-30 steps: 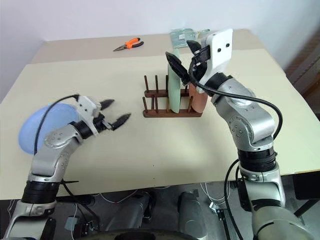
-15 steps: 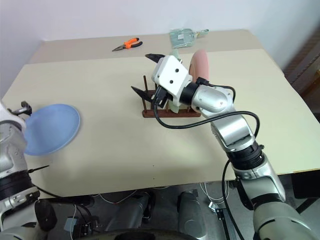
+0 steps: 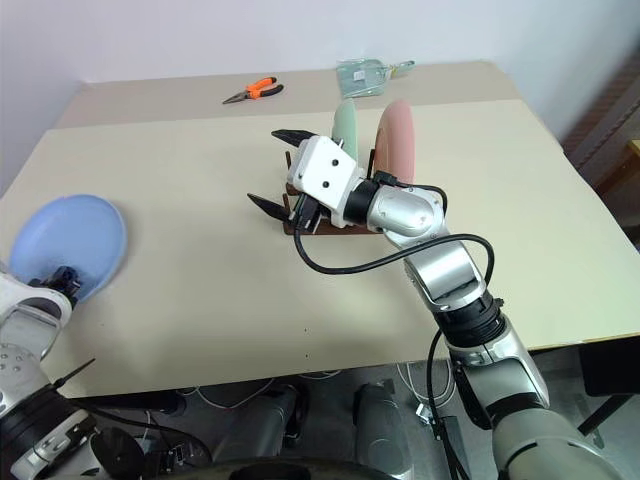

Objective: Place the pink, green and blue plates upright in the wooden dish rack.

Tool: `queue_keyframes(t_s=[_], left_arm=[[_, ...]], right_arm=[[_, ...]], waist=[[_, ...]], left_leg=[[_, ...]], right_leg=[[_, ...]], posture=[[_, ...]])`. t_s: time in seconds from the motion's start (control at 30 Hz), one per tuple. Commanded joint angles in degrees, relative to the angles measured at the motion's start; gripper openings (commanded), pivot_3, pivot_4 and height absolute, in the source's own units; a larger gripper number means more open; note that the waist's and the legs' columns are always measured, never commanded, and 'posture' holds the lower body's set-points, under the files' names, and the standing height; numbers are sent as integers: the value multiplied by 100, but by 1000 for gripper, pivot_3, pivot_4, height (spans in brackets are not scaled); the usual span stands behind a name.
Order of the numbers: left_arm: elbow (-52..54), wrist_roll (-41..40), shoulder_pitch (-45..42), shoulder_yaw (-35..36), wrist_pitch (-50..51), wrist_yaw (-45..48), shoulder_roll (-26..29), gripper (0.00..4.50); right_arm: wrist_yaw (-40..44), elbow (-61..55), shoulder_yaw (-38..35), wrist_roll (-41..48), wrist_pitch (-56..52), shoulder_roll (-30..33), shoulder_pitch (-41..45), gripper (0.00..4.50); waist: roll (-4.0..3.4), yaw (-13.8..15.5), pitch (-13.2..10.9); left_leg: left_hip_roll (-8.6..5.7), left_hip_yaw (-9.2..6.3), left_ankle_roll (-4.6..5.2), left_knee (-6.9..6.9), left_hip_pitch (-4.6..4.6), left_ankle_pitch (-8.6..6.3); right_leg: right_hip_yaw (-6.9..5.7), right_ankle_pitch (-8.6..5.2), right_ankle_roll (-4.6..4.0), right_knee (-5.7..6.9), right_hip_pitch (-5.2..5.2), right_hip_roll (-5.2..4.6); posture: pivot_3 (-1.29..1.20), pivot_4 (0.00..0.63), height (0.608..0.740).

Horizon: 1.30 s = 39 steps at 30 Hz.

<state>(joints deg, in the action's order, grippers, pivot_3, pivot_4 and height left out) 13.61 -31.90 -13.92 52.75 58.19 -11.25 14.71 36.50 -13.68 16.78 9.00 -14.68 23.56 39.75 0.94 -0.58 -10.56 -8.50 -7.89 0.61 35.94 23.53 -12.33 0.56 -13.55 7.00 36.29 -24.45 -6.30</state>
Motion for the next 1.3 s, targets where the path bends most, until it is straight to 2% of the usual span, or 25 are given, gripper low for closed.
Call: queue_keyframes(t_s=[0.03,0.1,0.13,0.2,0.43,0.67,0.87,0.97,1.13,1.2,1.3], left_arm=[[176,-9,20,-426,-157,219,171,88],[241,3,-63,-635,-502,416,229,88],[288,-11,-108,-677,-778,519,233,590],[307,96,-166,-679,-1270,538,275,961],[-211,923,-296,-440,-2285,-425,563,4471],[-236,586,-216,103,-2051,-1142,159,4471],[-276,-415,-271,365,-1169,-1301,-195,4471],[-191,-681,-286,333,-1103,-1351,-267,3680],[-165,-936,-377,205,-1237,-1326,-216,1109],[-42,-903,-347,-128,-1389,-936,-67,40],[191,-860,-565,-595,-1771,-474,143,40]], right_arm=[[-10,-107,-141,-87,110,-77,10,4500],[-24,-113,-143,-135,113,-91,-16,4500],[-38,-115,-149,-160,111,-102,-23,4500],[-58,-114,-170,-194,105,-120,-30,4500],[-46,-95,-190,-278,126,-137,-96,4500],[-15,-46,-175,-322,163,-217,-127,4500],[35,2,-172,-332,221,-252,-119,4500],[39,20,-177,-336,252,-265,-108,4500],[31,30,-183,-365,286,-266,-111,4500],[20,22,-181,-393,291,-258,-113,4500],[68,15,-188,-375,266,-249,-101,4500]], waist=[[0,23,0],[3,49,1],[3,49,1],[3,47,1],[3,-11,2],[4,19,2],[13,21,7],[12,10,8],[14,14,8],[15,16,8],[15,31,8]], left_leg=[[0,0,0,1,0,0],[0,-1,0,5,0,0],[0,0,0,6,0,-1],[0,0,-1,4,0,-1],[7,5,-7,-5,0,-2],[7,5,-6,1,0,-3],[7,1,-6,7,0,-3],[8,2,-6,5,-2,-3],[9,1,-7,6,-2,-3],[9,1,-7,6,-2,-3],[9,1,-7,7,-2,-2]], right_leg=[[0,0,0,0,-1,0],[0,0,-1,-1,-2,1],[0,1,-3,-3,-1,1],[0,2,-3,-3,-1,1],[7,4,-6,-2,0,-1],[7,4,-6,-2,-3,10],[3,4,-6,-2,-2,12],[4,4,-6,-1,-1,12],[4,4,-6,-2,0,13],[5,4,-6,-1,0,14],[4,5,-8,-2,-1,14]], posture=[[0,150,720],[0,150,720],[0,150,720],[0,150,720],[0,150,720],[0,150,720],[0,150,720],[0,150,720],[0,150,720],[0,150,720],[0,150,720]])
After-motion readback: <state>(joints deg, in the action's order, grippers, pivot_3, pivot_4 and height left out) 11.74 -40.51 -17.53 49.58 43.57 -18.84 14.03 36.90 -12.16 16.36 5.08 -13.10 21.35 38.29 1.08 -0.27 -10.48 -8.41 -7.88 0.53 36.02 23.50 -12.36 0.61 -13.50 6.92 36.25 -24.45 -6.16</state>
